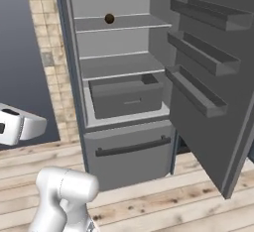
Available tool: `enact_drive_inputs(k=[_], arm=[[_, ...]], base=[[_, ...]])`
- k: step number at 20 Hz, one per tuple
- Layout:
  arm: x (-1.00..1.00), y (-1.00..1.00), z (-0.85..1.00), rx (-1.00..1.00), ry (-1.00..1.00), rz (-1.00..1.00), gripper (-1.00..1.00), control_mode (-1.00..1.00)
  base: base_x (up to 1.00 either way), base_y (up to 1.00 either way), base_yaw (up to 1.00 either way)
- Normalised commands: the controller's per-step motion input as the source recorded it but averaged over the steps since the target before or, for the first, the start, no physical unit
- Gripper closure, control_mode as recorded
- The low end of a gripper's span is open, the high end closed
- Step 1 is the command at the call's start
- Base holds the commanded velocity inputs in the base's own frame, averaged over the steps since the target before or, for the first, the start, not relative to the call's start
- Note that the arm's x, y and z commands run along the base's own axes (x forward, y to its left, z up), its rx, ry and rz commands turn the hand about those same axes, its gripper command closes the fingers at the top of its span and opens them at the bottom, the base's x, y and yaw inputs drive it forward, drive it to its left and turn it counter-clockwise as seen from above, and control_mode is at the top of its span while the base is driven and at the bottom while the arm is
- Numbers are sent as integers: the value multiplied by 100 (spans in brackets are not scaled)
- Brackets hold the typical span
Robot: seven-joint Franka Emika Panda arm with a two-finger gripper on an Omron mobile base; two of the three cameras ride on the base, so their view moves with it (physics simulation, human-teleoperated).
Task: Gather the corn and avocado from the fridge and place them on a tray on the dining counter. Then gather the chicken drumsticks from the fridge and place them on the other tray.
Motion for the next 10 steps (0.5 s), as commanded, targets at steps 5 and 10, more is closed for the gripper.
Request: enact_drive_inputs(k=[5, 10], arm=[[0, 0, 0, 0, 0, 0, -100, 100], [0, 0, 0, 0, 0, 0, -100, 100]], base=[[41, -33, 14], [50, -26, 17]])
